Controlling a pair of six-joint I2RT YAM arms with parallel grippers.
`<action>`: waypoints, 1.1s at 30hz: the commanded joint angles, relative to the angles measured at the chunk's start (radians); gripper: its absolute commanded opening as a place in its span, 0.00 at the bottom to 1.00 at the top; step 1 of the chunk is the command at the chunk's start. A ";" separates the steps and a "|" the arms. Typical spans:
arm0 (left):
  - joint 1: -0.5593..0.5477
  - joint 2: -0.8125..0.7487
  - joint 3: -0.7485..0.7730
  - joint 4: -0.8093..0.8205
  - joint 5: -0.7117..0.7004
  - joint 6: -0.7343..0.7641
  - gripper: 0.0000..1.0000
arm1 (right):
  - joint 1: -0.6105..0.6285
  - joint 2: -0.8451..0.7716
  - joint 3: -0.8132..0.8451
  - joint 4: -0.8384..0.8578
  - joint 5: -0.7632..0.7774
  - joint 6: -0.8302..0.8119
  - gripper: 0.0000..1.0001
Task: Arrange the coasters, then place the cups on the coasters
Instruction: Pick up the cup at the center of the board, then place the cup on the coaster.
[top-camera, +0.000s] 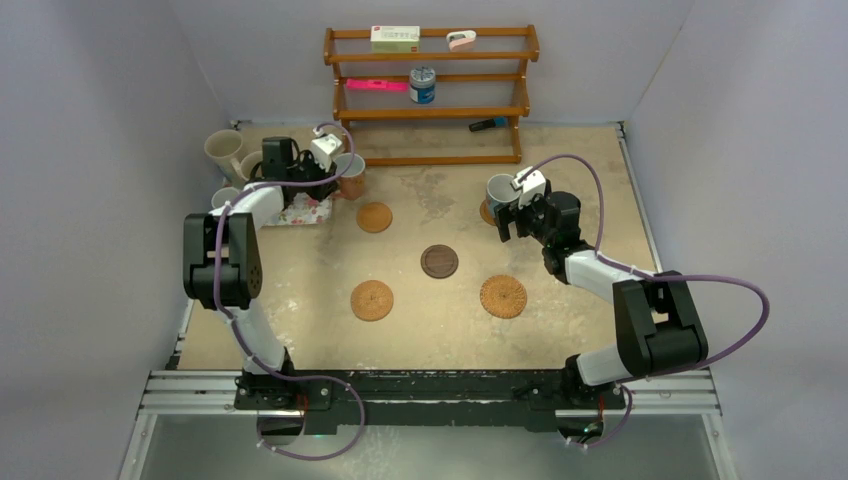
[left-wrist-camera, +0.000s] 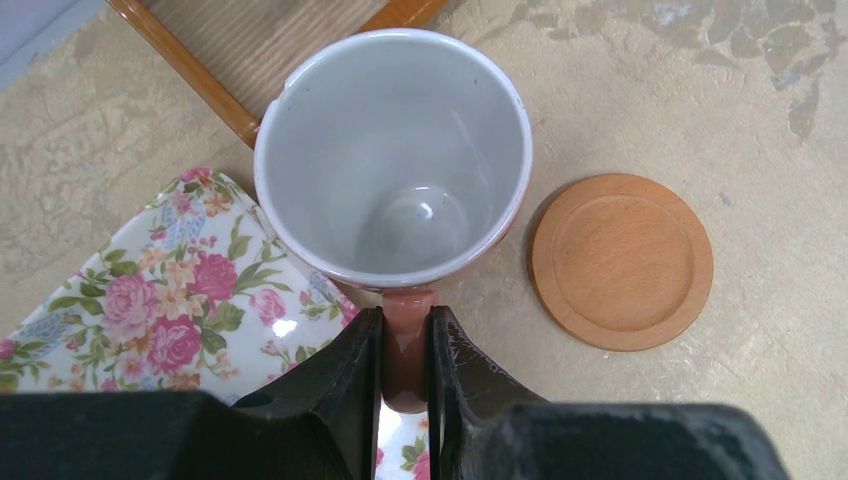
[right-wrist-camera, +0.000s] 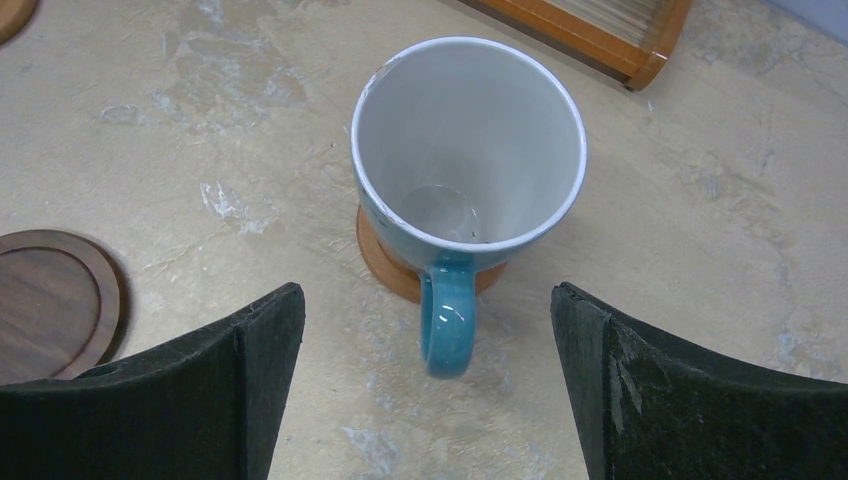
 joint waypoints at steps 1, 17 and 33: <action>-0.014 -0.102 0.004 0.083 0.033 -0.031 0.00 | -0.002 0.011 0.039 0.018 0.005 -0.012 0.94; -0.017 -0.276 -0.078 0.137 0.088 -0.094 0.00 | -0.002 0.008 0.037 0.020 0.005 -0.014 0.94; -0.017 -0.454 -0.275 0.185 0.141 -0.151 0.00 | -0.002 0.012 0.039 0.020 0.008 -0.014 0.94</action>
